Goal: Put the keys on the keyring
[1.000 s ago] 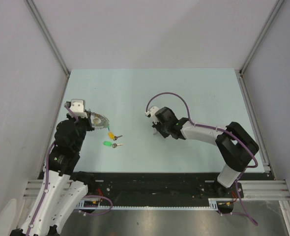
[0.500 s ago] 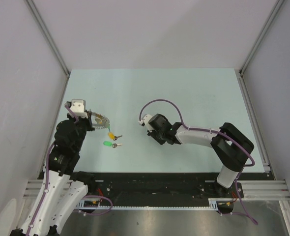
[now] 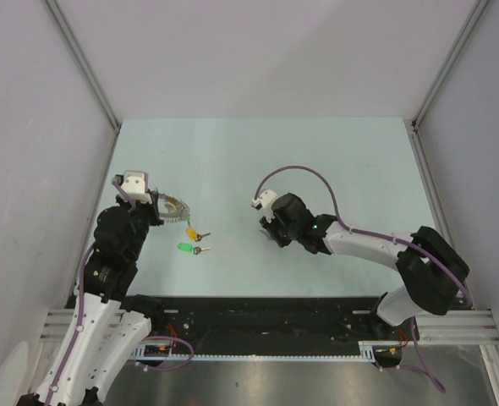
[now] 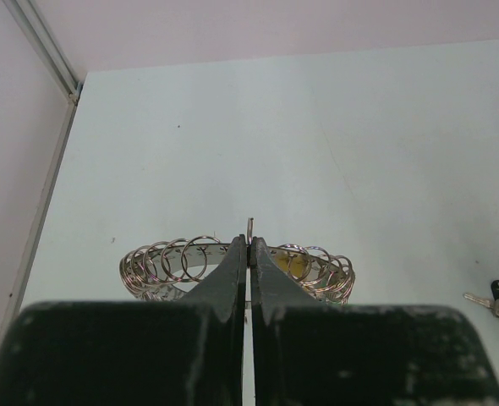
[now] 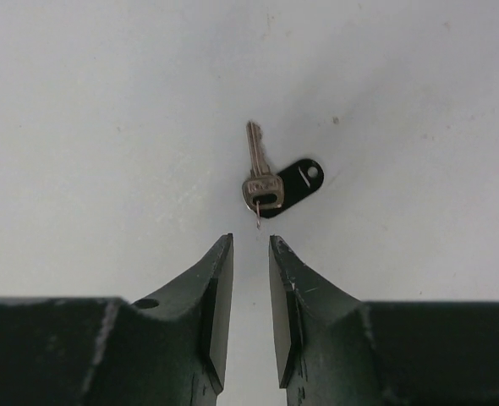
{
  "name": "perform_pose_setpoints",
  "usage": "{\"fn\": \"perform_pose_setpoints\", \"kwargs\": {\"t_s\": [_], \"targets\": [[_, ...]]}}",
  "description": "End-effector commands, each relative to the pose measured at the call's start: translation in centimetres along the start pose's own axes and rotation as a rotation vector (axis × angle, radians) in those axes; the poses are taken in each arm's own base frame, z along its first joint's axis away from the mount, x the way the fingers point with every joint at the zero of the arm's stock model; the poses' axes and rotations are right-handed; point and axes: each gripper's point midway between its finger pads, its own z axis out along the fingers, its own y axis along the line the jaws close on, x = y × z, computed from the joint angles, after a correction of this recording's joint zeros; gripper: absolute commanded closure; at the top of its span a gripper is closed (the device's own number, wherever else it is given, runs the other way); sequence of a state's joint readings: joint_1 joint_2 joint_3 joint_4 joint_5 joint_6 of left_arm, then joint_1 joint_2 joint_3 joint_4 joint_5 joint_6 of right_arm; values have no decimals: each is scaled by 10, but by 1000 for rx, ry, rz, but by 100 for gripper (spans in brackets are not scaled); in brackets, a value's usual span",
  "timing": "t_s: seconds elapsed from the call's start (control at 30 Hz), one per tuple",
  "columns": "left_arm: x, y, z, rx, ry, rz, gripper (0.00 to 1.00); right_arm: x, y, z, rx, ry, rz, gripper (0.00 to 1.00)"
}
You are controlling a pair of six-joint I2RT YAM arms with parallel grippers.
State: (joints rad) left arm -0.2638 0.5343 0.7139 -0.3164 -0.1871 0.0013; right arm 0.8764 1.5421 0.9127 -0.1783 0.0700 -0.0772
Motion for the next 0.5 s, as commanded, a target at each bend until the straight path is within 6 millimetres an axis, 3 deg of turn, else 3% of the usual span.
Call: {"fn": "perform_pose_setpoints", "kwargs": {"t_s": [0.0,0.03,0.07,0.23,0.47], "targets": [[-20,-3,0,27,-78,5,100,-15,-5,-8,-24,-178,108,72],[-19,-4,1,28,-76,5,100,-1,-2,-6,-31,-172,145,72],[-19,-4,1,30,-75,4,100,-16,-2,-10,-33,-259,158,72],[-19,-8,1,47,-72,6,100,-10,-4,-5,-37,-373,232,72],[-19,-15,1,69,-71,17,100,-8,-12,2,1,-385,276,73]]}}
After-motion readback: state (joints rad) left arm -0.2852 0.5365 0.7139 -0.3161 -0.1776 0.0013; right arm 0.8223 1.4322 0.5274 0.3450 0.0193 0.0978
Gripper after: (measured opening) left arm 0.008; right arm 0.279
